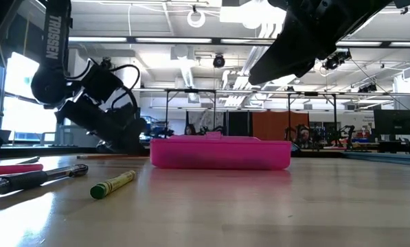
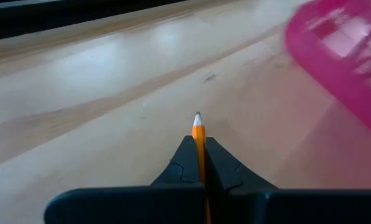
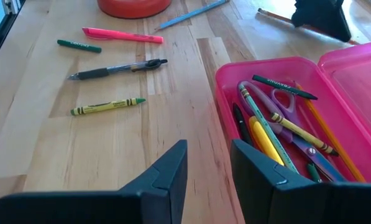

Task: Pick & place school supplies into a supply box
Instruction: Put the orange pencil into the pink supply box

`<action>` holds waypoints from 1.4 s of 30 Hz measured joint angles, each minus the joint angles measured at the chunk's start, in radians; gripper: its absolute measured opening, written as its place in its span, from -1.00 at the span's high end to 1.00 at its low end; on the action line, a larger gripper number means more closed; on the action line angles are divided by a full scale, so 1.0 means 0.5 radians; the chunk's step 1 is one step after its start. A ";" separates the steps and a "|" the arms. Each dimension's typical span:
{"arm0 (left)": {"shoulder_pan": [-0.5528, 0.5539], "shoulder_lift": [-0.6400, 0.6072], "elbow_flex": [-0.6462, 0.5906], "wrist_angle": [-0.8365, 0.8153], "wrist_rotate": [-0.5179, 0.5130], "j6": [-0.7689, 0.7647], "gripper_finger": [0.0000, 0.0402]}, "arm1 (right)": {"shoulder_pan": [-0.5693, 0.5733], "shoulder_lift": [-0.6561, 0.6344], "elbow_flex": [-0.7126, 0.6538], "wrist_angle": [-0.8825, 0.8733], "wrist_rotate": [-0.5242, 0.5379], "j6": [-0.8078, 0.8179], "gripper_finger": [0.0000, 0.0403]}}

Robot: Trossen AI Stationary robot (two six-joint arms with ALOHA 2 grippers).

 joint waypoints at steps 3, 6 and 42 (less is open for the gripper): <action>-0.002 -0.069 0.001 0.038 0.002 0.001 0.87 | 0.000 0.001 0.000 0.000 -0.001 0.001 0.50; 0.001 -0.119 0.001 0.041 0.000 0.001 0.88 | 0.000 0.001 0.000 0.000 -0.001 0.001 0.50; -0.988 0.053 1.354 -1.230 -0.036 0.293 0.86 | 0.206 0.000 0.000 -0.013 -0.253 0.352 0.50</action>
